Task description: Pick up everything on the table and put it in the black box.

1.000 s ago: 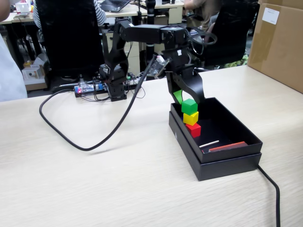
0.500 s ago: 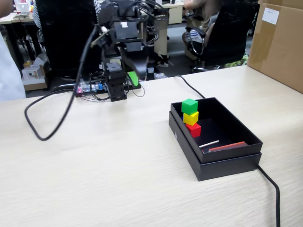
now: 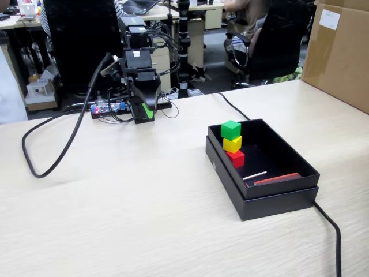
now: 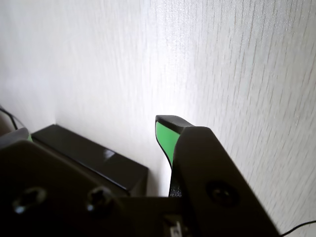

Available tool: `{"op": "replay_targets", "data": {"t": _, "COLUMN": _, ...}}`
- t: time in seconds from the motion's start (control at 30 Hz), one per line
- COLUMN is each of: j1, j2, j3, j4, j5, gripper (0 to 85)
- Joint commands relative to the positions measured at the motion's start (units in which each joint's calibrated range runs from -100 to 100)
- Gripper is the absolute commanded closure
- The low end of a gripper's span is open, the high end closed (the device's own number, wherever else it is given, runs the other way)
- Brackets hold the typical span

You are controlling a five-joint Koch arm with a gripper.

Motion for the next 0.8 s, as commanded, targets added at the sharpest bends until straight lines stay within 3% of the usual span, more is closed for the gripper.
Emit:
{"op": "replay_targets", "data": {"t": 0.0, "j1": 0.0, "j2": -6.7, "j3": -4.2, "j4": 9.5, "j5": -1.9, "gripper": 35.4}}
{"op": "replay_targets", "data": {"t": 0.17, "j1": 0.4, "j2": -7.5, "j3": -9.7, "j4": 12.4, "j5": -2.1, "gripper": 33.9}}
{"op": "replay_targets", "data": {"t": 0.63, "j1": 0.3, "j2": -8.2, "j3": -40.5, "j4": 44.9, "j5": -7.2, "gripper": 34.5}}
{"op": "replay_targets", "data": {"t": 0.77, "j1": 0.2, "j2": -8.2, "j3": -44.1, "j4": 46.5, "j5": -7.5, "gripper": 34.3}}
